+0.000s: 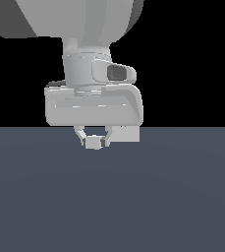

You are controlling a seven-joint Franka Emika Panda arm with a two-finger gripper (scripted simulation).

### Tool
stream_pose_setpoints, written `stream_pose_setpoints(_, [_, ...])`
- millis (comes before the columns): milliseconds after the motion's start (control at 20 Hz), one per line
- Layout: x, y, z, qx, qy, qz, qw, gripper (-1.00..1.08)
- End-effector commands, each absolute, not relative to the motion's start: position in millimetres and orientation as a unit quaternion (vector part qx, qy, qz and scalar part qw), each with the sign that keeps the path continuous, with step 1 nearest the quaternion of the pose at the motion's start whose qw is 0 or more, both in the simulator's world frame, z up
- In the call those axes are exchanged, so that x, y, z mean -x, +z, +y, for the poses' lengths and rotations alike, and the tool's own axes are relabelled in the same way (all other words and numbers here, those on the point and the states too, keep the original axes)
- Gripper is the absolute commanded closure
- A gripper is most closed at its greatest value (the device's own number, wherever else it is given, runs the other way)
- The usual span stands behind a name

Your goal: Plug the charger into the wall socket.

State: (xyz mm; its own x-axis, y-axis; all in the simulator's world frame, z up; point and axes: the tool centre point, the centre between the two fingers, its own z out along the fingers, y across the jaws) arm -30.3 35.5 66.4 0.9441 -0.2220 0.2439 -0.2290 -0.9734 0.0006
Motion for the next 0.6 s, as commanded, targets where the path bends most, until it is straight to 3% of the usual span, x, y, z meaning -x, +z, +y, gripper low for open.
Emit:
stream_pose_setpoints(0, [23.0,71.9,24.1,-0.987,0.122,-0.099,0.012,1.08])
stream_pose_setpoints(550, [-9.4,91.7,-17.5,-0.992,0.122,-0.044,0.005,1.08])
